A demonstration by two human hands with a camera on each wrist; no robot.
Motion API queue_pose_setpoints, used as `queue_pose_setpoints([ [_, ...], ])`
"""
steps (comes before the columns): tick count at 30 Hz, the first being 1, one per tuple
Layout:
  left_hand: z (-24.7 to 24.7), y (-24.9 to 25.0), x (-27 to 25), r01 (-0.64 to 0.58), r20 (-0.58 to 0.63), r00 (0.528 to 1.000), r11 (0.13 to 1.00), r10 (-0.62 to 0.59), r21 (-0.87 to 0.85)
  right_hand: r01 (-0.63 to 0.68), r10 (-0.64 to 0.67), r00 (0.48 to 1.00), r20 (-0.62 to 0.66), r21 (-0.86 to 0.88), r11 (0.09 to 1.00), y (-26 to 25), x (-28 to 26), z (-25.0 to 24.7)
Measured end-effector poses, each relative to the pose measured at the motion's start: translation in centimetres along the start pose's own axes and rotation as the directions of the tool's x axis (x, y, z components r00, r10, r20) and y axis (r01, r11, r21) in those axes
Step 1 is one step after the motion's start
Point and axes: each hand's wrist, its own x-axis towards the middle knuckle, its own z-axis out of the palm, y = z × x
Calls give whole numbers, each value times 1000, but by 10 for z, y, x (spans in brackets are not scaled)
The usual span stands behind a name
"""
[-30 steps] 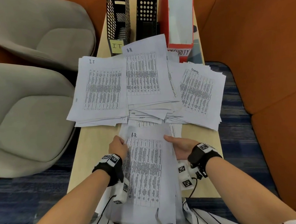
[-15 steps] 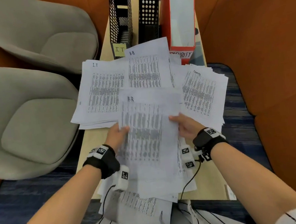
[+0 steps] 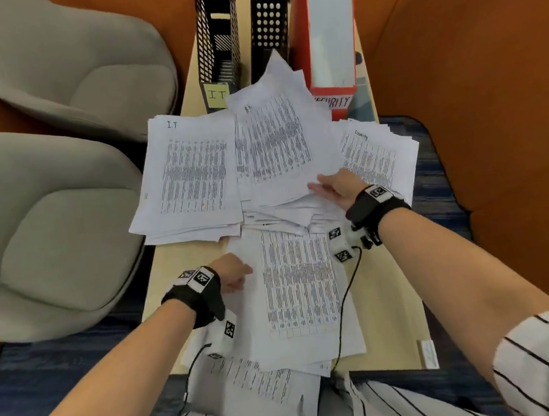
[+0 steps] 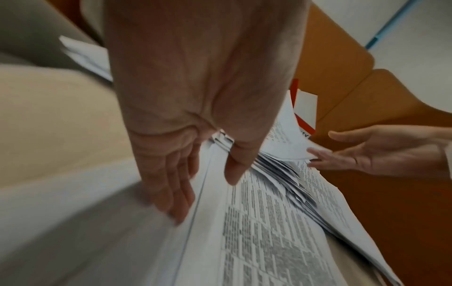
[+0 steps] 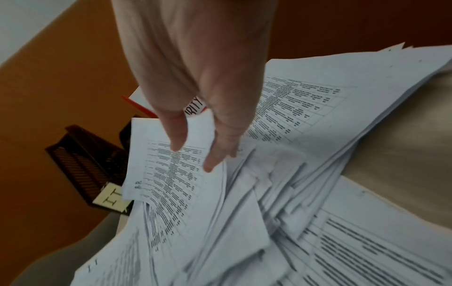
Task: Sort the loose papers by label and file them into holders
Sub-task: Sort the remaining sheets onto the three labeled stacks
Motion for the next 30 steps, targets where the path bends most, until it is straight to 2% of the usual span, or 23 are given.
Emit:
queue_pose_setpoints([
  [1,4,-3,2,-24,-7,1000,999,24,39,5,-5,1000,1,-2,1000,0,3,-1],
  [2,7,-7,5,-42,-28,999,998,43,41,-3,4,1000,11,-80,997,5,4,-3],
  [3,9,-9,7,-53,-42,998,998,54,27,-28,30,1000,3,-239,971,16,4,-7],
  [4,11,-10,8,-66,-59,996,997,68,31,-58,56,998,-18,-472,880,27,-2,-9],
  [5,13,-10,6,-72,-72,995,996,75,43,-88,103,995,-19,-678,729,41,-8,-11],
  [6,17,-10,8,-81,-74,994,995,85,65,-122,171,985,-36,-841,527,55,-15,-12],
  [7,20,-9,7,-96,-72,992,992,102,85,-129,208,976,-71,-951,280,68,-21,-12],
  [8,24,-9,7,-119,-74,989,988,126,96,-141,231,965,-125,-989,51,84,-25,-13],
  [9,27,-9,7,-137,-77,986,984,146,113,-154,195,967,-163,-986,-63,98,-30,-12],
  [10,32,-10,7,-149,-77,984,980,160,136,-173,174,968,-180,-983,-54,106,-39,-11],
  [12,38,-12,6,-202,-31,977,960,212,197,-270,194,949,-248,-958,96,117,-47,-12],
  [14,39,-18,4,-240,93,970,932,222,273,-312,222,937,-270,-932,183,118,-44,-16],
  [17,27,-31,1,-259,195,962,854,189,451,-229,109,972,-210,-949,218,112,-37,-25],
  [19,18,-37,-1,-276,216,958,823,190,497,-175,20,984,-177,-937,302,106,-35,-31],
  [20,15,-39,-1,-279,234,955,815,181,508,-167,21,985,-171,-918,360,104,-35,-32],
  [23,11,-39,-3,-319,265,945,707,190,632,-261,199,964,-175,-754,603,105,-40,-31],
  [24,12,-38,-5,-356,274,934,650,229,672,-289,246,955,-167,-719,633,109,-41,-32],
  [26,15,-35,-12,-452,309,888,521,341,724,-279,255,955,-150,-743,608,115,-43,-34],
  [28,18,-36,-14,-550,355,812,404,464,731,-234,249,962,-115,-817,527,117,-45,-36],
  [30,16,-42,-14,-598,391,760,323,519,734,-190,250,965,-75,-861,472,116,-47,-36],
])
